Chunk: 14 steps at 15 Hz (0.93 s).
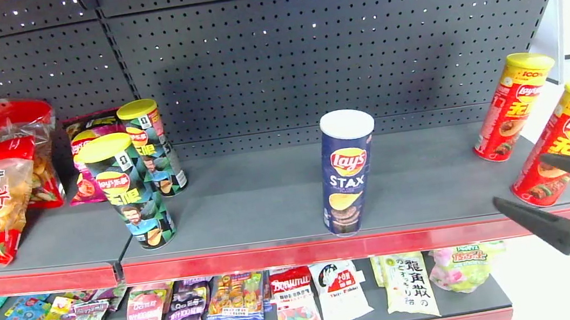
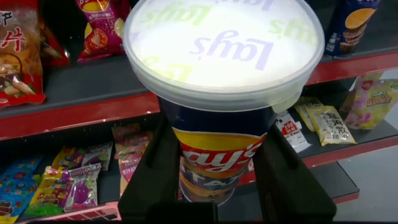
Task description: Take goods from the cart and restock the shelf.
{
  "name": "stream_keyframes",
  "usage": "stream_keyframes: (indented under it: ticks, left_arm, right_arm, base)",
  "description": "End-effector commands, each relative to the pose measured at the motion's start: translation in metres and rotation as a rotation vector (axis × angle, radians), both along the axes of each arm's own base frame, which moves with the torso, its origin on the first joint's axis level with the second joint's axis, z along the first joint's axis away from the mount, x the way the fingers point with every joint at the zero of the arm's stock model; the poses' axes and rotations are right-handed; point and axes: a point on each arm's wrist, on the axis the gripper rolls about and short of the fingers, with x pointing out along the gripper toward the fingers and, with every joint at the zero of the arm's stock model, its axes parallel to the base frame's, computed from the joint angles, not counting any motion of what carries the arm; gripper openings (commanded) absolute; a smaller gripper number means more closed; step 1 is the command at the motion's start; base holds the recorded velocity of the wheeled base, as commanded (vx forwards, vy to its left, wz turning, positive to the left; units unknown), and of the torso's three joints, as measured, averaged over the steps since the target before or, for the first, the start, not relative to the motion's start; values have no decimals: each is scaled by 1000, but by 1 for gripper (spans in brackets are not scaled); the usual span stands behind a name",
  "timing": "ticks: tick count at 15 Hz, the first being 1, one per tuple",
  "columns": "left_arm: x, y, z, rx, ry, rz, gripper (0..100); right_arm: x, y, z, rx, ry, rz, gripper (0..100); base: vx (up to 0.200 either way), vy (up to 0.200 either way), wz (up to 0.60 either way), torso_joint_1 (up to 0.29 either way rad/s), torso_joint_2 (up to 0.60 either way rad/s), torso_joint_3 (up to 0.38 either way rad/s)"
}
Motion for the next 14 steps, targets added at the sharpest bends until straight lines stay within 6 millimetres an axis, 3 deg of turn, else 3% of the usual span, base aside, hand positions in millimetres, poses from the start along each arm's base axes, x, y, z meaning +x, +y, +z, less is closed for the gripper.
stream_keyframes:
  ticks: [1, 4, 5, 7, 8, 9, 14]
  left_arm:
    - [-1, 0, 6, -1, -13, -1, 0]
    - [-3, 0, 5, -3, -24, -32, 0]
    - [-4, -1, 7, -4, -31, -46, 0]
    - [-5, 0, 9, -5, -45, -48, 0]
    - [-5, -1, 9, -5, -45, -49, 0]
    - [-6, 0, 8, -5, -48, -49, 0]
    - [-8, 0, 9, -6, -63, -48, 0]
  right_arm:
    - [-95, -36, -19, 19, -130, -355, 100]
    - [-164, -34, -42, 1, -30, -405, 100]
    - [-170, -35, -54, -1, 5, -407, 100]
    - [-163, -36, -70, 81, -23, -384, 100]
    - [-153, -37, -93, 56, -15, -401, 100]
    - [-145, -38, -100, 66, -69, -458, 100]
    - [-142, -38, -102, 122, -129, -456, 100]
  base:
    - [0, 0, 0, 0, 0, 0]
    - [0, 0, 0, 0, 0, 0]
    - [0, 0, 0, 0, 0, 0]
    - [0, 0, 0, 0, 0, 0]
    - [0, 0, 0, 0, 0, 0]
    - [0, 0, 0, 0, 0, 0]
    - [0, 0, 0, 0, 0, 0]
